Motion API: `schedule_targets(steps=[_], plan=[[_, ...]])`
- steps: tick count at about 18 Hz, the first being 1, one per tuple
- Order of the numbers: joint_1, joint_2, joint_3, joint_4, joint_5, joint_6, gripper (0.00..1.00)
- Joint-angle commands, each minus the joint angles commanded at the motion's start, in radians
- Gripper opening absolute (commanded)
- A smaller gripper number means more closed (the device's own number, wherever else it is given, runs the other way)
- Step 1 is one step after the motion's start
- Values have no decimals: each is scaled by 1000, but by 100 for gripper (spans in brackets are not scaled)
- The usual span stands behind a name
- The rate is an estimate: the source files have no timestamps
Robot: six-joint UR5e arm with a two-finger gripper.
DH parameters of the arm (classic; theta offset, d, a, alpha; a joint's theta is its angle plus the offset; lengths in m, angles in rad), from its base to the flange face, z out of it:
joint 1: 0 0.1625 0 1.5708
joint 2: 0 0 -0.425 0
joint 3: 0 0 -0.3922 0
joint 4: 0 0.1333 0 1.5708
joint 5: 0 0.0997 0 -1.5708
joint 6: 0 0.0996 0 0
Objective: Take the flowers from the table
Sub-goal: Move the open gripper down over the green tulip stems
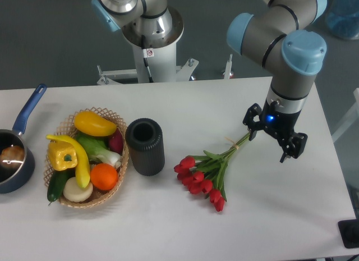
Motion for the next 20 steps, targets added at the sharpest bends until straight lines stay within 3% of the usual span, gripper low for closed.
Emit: schedule_targets(steps=[6,9,14,20], plan=[[-3,0,-15,0,-2,2,100],[-3,8,-64,6,-3,12,100],[-15,28,-201,51,-32,6,100],[-14,25,-267,69,-121,15,100]])
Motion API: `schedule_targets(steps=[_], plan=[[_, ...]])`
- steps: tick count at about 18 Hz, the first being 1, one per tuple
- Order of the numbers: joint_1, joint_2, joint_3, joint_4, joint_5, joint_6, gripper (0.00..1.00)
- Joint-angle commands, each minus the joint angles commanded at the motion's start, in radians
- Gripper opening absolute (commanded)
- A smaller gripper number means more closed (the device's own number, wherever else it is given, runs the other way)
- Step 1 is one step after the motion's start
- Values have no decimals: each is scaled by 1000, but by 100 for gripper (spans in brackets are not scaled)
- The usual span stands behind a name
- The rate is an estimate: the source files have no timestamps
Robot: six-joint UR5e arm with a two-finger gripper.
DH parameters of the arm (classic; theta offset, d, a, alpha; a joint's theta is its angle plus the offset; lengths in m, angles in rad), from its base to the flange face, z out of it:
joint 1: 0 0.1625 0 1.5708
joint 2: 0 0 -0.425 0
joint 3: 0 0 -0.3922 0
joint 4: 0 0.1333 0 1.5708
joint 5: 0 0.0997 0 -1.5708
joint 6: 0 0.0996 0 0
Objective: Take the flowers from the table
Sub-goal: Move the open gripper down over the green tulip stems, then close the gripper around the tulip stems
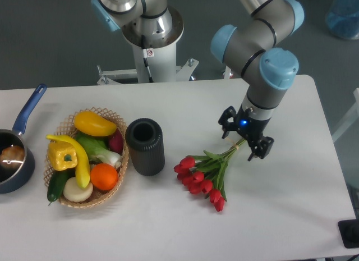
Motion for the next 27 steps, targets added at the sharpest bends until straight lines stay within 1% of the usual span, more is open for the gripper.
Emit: schedule_targets(steps=[4,5,7,9,13,16,21,22,23,27], plan=[[6,-14,-34,2,6,-9,100],[6,-17,-34,2,6,-11,100],[6,-41,-32,6,6,-20,100],[5,-60,-32,40,6,-28,100],[5,-84,-31,61,6,-44,100],[5,-115,-31,95,6,-57,100],[-2,-132,-32,101,6,-78,100],[-2,-133,-32,101,5,-80,99],[-2,-133,-32,100,5,-81,96],[-3,-133,-26,100,0,-97,66]])
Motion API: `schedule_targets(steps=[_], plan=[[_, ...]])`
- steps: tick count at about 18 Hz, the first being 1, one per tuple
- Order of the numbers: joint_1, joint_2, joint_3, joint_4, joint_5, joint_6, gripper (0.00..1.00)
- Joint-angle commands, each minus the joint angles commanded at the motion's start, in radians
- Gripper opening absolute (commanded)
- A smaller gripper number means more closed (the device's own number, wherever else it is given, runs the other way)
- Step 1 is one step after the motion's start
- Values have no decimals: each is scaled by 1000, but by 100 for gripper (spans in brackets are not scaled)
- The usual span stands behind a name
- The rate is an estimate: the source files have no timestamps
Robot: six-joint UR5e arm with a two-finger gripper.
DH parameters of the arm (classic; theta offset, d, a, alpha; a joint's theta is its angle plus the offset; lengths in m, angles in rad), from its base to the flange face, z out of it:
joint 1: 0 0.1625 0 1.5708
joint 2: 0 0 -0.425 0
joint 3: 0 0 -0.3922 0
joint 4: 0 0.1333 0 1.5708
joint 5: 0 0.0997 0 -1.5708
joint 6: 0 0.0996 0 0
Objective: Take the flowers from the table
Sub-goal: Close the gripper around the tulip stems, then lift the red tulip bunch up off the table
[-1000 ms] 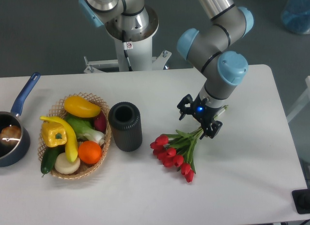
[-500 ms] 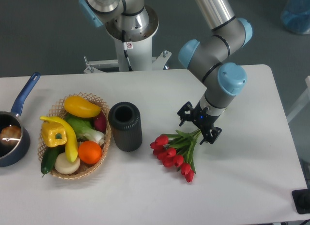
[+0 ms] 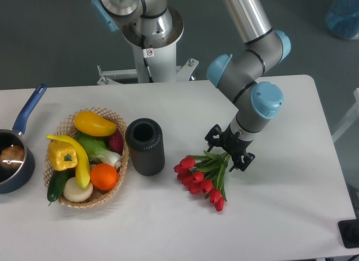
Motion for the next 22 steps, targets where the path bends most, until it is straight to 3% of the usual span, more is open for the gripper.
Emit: schedule_targets(steps=[3,6,12,15,22], plan=[[-12,0,15,0,-2,-3,48],[-12,0,17,0,-8,-3,42],[-12,2,23,0,-8,-2,13],[-11,3,35,0,-6,-3,4],[18,15,149,-12,-9,3,0]])
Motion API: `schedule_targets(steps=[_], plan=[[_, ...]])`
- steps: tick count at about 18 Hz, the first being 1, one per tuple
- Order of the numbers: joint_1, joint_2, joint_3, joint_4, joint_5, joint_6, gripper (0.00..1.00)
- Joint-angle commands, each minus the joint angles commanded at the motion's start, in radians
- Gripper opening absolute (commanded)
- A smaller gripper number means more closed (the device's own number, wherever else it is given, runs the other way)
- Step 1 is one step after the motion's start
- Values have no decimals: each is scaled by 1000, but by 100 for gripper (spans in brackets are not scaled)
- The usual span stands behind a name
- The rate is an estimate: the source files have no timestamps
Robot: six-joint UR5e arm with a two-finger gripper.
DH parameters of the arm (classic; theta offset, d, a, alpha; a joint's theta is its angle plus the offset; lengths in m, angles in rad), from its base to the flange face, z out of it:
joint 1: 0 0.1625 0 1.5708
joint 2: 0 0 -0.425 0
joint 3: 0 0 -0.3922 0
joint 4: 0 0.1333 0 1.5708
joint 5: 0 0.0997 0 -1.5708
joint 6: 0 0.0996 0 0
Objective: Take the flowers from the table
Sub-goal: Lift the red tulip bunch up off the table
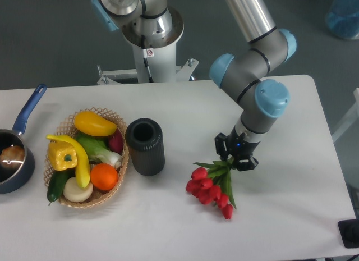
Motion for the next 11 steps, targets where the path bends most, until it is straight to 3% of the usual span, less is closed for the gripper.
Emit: schedule_targets(steps=[5,11], plan=[[8,9,42,-2,-3,-9,0],[11,0,144,-28,0,-34,0]])
